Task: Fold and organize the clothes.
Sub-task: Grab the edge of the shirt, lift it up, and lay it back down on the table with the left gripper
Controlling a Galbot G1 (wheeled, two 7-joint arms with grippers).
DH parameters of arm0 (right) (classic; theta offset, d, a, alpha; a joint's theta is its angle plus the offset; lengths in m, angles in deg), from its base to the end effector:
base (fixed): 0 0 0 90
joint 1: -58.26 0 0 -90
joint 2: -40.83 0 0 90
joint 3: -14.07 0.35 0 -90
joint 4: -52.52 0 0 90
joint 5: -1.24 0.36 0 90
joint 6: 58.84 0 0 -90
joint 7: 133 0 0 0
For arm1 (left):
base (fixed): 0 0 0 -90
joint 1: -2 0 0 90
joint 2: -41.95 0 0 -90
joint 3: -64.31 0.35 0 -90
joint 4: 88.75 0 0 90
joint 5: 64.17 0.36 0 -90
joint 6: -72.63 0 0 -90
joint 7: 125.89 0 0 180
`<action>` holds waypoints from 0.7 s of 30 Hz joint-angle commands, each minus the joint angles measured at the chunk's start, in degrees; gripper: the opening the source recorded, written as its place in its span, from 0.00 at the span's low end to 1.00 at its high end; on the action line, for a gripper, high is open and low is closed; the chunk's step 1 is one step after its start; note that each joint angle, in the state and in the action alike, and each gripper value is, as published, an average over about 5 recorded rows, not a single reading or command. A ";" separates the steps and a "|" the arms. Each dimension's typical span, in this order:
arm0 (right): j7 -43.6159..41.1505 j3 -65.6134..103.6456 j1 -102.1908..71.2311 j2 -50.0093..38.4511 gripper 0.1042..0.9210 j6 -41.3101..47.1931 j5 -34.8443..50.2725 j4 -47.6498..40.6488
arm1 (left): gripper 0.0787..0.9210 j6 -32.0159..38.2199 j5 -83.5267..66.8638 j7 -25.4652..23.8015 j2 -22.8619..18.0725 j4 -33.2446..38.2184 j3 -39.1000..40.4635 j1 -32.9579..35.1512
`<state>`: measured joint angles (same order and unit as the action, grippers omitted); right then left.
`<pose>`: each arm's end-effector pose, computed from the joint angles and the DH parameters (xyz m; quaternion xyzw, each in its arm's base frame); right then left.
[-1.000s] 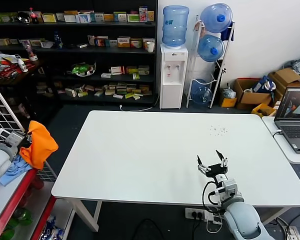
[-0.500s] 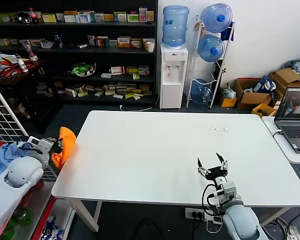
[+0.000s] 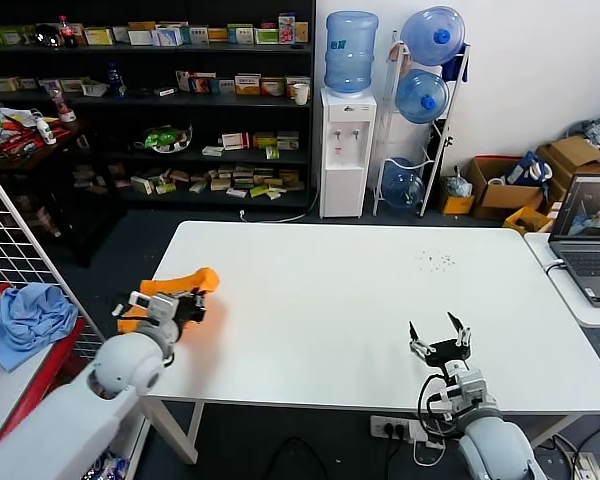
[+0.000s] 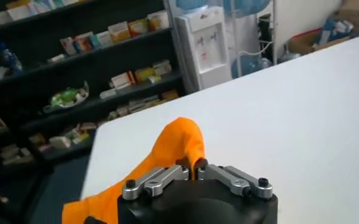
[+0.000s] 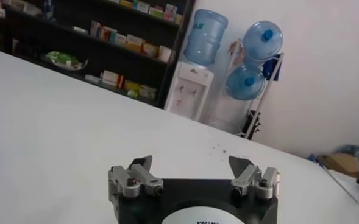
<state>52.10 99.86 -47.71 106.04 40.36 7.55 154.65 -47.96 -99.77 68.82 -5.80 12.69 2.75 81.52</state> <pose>0.2660 -0.0916 -0.3465 0.0290 -0.9802 0.1571 0.1173 0.3632 0.0629 -0.2574 -0.1022 -0.9568 -0.1480 0.2285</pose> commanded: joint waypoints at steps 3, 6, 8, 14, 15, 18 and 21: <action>-1.41 4.18 -3.27 -1.17 0.88 -1.85 0.80 1.15 | 0.06 2.31 5.07 3.90 -27.43 -5.83 9.99 -1.11; -1.49 5.33 -4.11 -1.56 0.88 -2.04 1.18 1.65 | 0.06 4.14 7.27 3.94 -33.24 -9.08 11.53 -1.30; -1.44 6.06 -4.54 -1.72 0.88 -2.12 1.45 1.95 | 0.06 5.44 8.67 3.91 -36.21 -11.15 12.04 -1.38; -1.34 7.77 -5.66 -2.08 0.88 -2.19 1.92 2.66 | 0.06 9.27 11.43 4.50 -43.77 -16.12 12.66 -1.36; -1.30 7.91 -5.77 -2.05 0.88 -2.11 1.90 2.76 | 0.06 10.16 11.83 4.78 -44.98 -17.06 12.64 -1.35; -1.10 7.98 -5.90 -1.83 0.88 -1.76 1.82 2.98 | 0.06 13.95 11.89 5.75 -47.08 -20.47 11.74 -1.58; -1.04 7.70 -5.93 -1.65 0.88 -1.32 1.71 3.32 | 0.06 19.70 10.58 6.22 -47.26 -24.05 10.07 -2.06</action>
<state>51.09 106.19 -52.58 104.42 38.74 9.10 157.34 -40.14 -90.73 73.27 -40.17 -0.21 13.05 80.03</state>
